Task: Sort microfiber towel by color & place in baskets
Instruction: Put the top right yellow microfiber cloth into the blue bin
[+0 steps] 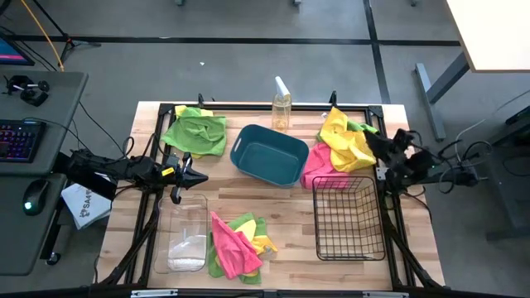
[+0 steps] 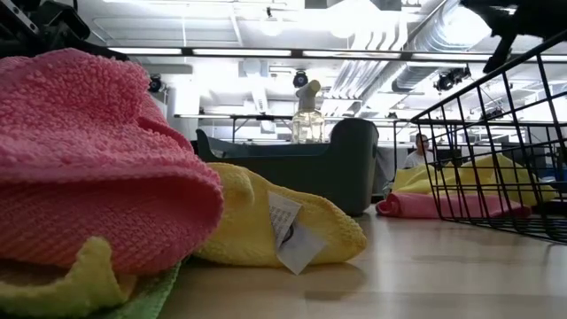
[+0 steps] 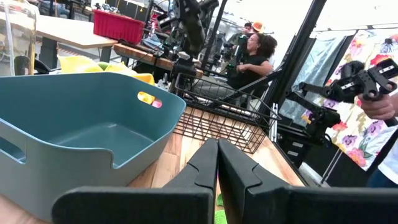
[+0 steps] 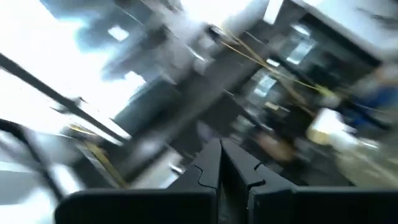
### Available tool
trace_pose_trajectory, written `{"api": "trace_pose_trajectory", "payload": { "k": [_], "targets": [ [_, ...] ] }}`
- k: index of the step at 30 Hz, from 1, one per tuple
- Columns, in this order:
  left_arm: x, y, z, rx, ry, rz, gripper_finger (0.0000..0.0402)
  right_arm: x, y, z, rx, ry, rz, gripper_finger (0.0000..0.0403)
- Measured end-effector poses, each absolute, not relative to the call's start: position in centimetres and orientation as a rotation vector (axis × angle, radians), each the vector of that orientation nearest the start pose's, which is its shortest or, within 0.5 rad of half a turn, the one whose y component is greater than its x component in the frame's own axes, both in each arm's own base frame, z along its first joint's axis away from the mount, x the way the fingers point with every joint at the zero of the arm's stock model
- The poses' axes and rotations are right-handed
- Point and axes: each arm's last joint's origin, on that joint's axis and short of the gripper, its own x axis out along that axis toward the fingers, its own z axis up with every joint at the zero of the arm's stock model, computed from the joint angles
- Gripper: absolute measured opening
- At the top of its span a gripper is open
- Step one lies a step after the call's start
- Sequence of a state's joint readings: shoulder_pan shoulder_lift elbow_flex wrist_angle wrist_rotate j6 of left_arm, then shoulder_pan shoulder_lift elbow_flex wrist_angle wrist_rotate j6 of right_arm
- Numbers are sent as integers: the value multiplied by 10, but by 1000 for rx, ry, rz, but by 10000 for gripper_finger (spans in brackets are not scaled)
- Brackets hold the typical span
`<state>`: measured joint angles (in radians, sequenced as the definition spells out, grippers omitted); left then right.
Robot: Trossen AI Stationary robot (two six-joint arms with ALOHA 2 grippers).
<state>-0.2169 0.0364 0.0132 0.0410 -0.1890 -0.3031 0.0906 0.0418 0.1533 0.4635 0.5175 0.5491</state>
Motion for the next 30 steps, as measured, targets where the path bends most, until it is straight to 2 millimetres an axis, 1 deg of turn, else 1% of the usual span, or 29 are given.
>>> {"api": "trace_pose_trajectory", "payload": {
  "k": [3, 5, 7, 10, 12, 15, 17, 20, 22, 25, 30],
  "targets": [
    [98, -16, 169, -307, -13, -30, 0, 74, -11, 273, 647, -407, -435, 7],
    [98, -16, 169, -307, -13, -30, 0, 72, -15, 290, 540, -218, -568, 22],
    [98, -16, 169, -307, -13, -30, 0, 76, -20, 303, 417, -9, -678, 48],
    [98, -16, 169, -307, -13, -30, 0, 89, -30, 311, 303, 292, -811, 97],
    [98, -16, 169, -307, -13, -30, 0, 100, -39, 307, 282, 470, -891, 130],
    [98, -16, 169, -307, -13, -30, 0, 118, -53, 290, 304, 724, -967, 174],
    [98, -16, 169, -307, -13, -30, 0, 126, -62, 275, 355, 880, -1007, 197],
    [98, -16, 169, -307, -13, -30, 0, 132, -71, 257, 452, 1045, -1112, 225],
    [98, -16, 169, -307, -13, -30, 0, 135, -75, 249, 522, 1111, -1162, 239],
    [98, -16, 169, -307, -13, -30, 0, 142, -79, 241, 634, 1121, -1205, 252],
    [98, -16, 169, -307, -13, -30, 0, 155, -83, 227, 733, 1163, -1238, 257]
  ]
}}
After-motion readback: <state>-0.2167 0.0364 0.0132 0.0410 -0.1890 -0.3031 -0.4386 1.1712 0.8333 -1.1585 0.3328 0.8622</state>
